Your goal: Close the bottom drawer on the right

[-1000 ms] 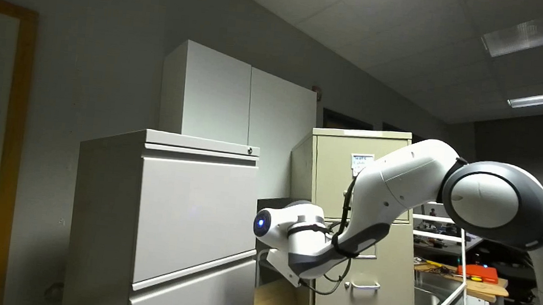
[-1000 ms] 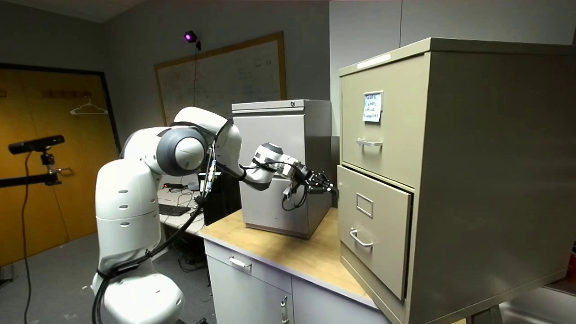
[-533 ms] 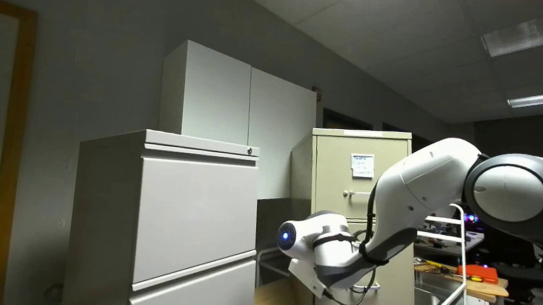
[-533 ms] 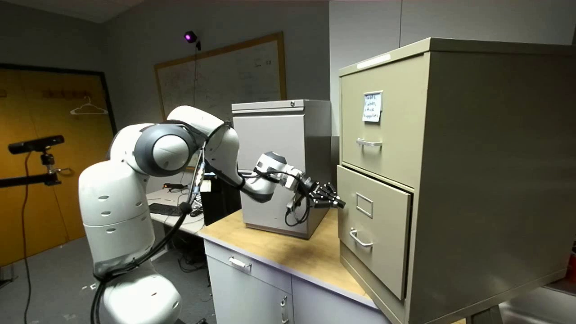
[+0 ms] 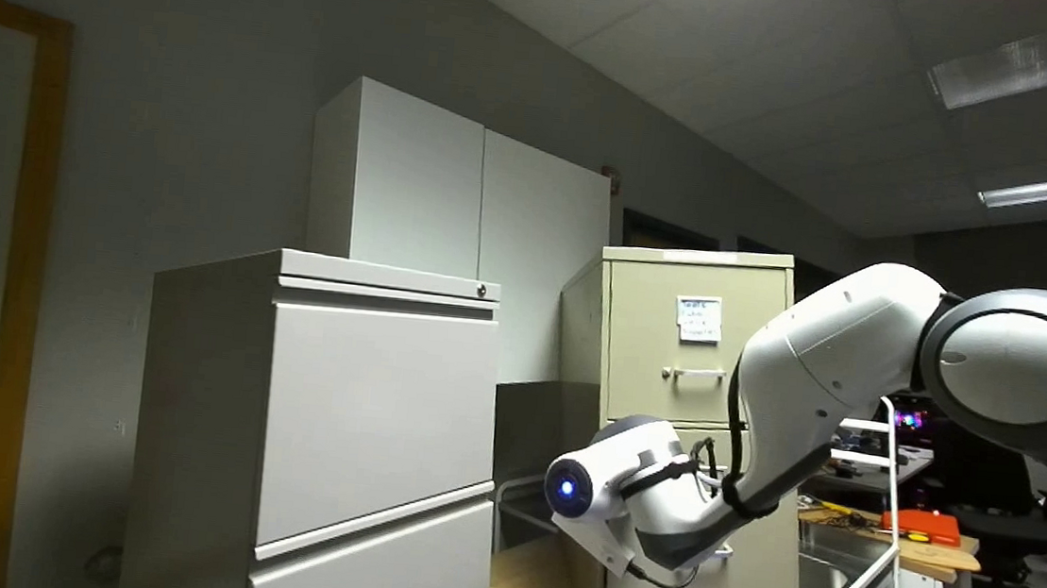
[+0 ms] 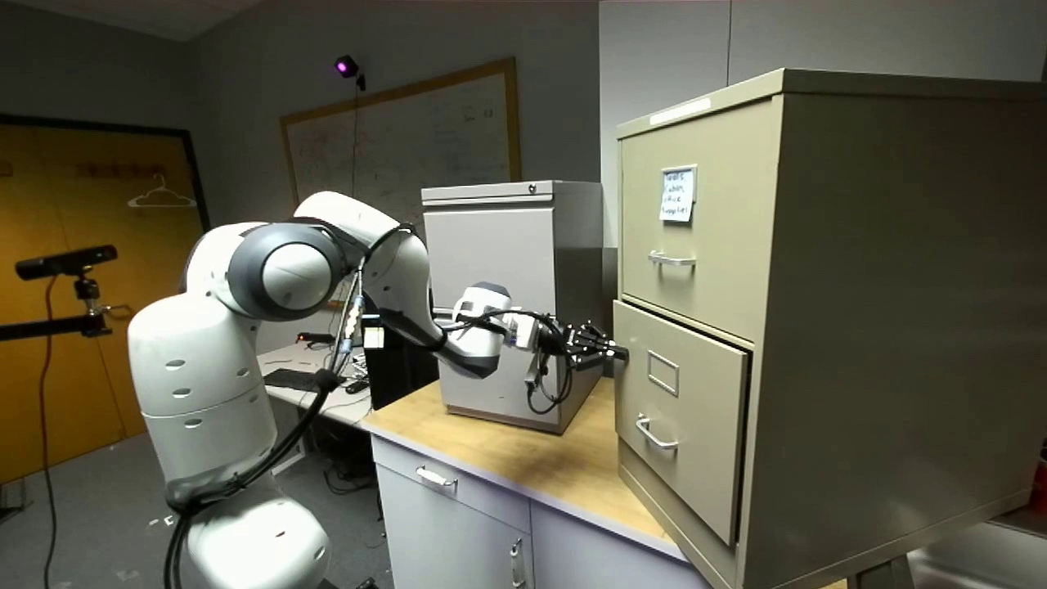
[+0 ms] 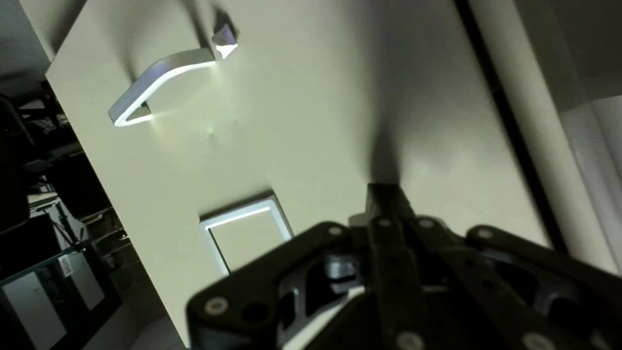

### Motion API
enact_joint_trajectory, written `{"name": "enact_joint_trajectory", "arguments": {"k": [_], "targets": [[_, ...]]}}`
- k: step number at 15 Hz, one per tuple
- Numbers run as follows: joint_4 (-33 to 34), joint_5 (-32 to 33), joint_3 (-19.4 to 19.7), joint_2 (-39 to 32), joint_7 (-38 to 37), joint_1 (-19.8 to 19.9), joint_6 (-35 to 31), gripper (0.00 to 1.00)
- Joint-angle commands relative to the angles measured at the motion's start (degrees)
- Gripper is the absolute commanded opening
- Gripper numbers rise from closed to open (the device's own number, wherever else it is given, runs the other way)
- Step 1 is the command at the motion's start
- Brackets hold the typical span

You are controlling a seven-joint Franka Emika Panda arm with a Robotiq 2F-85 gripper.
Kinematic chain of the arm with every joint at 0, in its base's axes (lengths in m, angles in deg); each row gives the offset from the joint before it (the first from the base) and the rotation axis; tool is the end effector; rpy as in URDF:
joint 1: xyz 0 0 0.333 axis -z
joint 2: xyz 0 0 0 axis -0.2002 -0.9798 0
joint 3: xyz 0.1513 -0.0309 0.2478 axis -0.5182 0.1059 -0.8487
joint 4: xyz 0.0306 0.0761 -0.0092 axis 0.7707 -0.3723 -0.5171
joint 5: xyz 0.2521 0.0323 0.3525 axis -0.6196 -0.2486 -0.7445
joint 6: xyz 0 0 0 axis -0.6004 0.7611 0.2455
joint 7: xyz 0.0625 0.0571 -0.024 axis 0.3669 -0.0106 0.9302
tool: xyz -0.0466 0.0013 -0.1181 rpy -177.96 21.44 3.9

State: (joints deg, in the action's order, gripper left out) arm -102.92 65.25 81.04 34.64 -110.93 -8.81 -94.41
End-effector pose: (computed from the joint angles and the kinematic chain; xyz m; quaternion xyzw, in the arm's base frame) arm 0.5817 -0.1318 0.4013 0.5132 -0.5778 0.5908 0.2317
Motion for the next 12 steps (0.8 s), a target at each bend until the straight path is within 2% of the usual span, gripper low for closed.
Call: {"name": "enact_joint_trajectory", "arguments": {"k": [1,8,12], "targets": [[3.1,4.0,0.5,-2.0,-1.7,0.3,-3.0,0.00],[5.3,2.8,0.8,-2.0,1.1,0.6,-3.6,0.00],[8.3,-3.0,0.9,-3.1,8.0,0.5,-5.7,0.00]]}}
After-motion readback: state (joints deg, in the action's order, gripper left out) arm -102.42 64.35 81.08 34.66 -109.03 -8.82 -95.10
